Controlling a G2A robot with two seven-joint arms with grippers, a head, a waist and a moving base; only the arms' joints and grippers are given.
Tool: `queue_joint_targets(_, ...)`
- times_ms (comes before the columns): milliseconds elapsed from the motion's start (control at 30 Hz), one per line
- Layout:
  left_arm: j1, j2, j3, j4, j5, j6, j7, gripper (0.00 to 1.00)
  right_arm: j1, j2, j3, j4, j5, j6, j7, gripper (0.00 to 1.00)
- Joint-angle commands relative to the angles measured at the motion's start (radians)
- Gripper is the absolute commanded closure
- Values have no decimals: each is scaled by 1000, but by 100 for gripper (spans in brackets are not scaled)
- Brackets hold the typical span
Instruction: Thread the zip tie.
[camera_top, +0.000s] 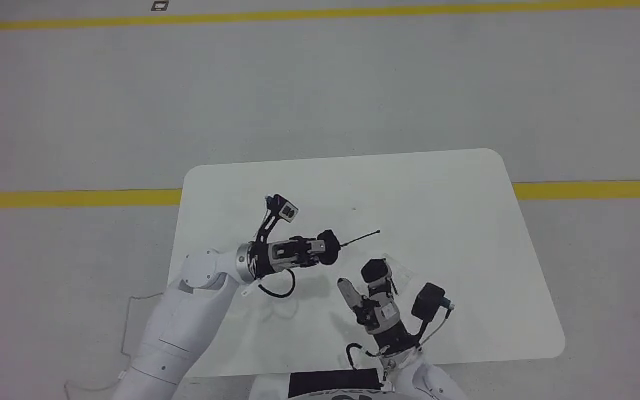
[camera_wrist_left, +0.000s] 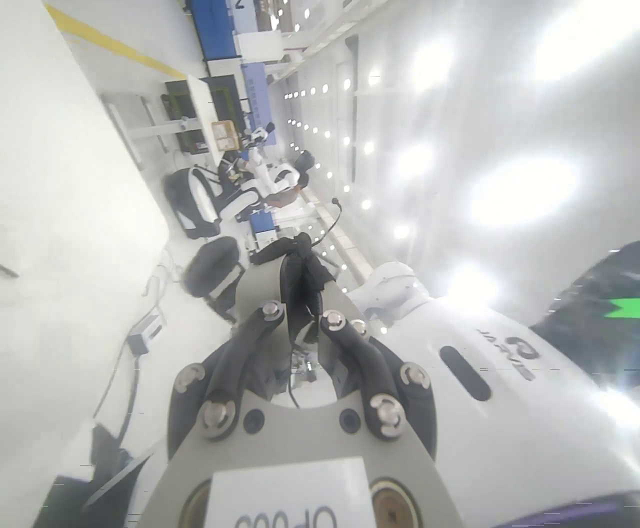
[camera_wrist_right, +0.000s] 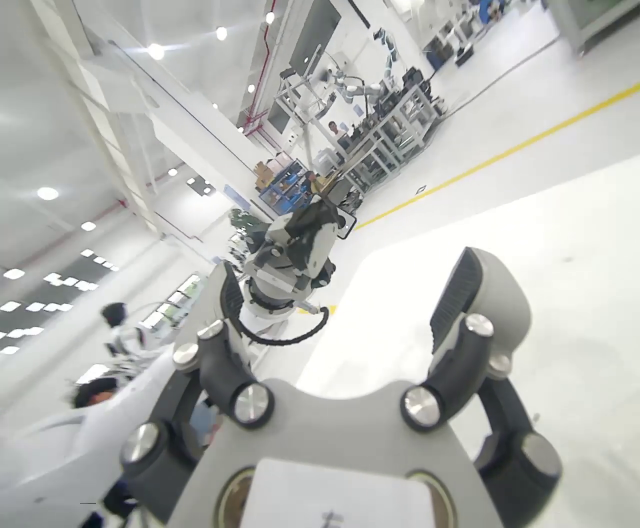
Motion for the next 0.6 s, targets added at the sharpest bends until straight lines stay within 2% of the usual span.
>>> queue_joint_targets(0, 2, 4, -5, 15, -33, 7, -28, 100, -2, 3, 10, -4, 93, -28, 69, 0)
queue_joint_targets(133, 10, 9, -1, 43, -111, 36, -91, 100, -19, 6, 16, -10, 288, -38, 172, 0)
queue_joint_targets(233, 6, 12, 5, 69, -121, 47, -108, 100, -15, 6, 16, -21, 418, -45, 219, 0)
queue_joint_targets(500, -1, 14, 5, 72, -102, 43, -106, 100, -15, 6, 16, -21, 418, -45, 219, 0)
queue_joint_targets(533, -1, 14, 5, 72, -102, 43, -106, 100, -14, 5, 14, -21, 427, -46, 220, 0)
queue_joint_targets(567, 1, 13, 7, 73, -111, 49, -91, 100, -12, 4, 8, -20, 482, -48, 225, 0)
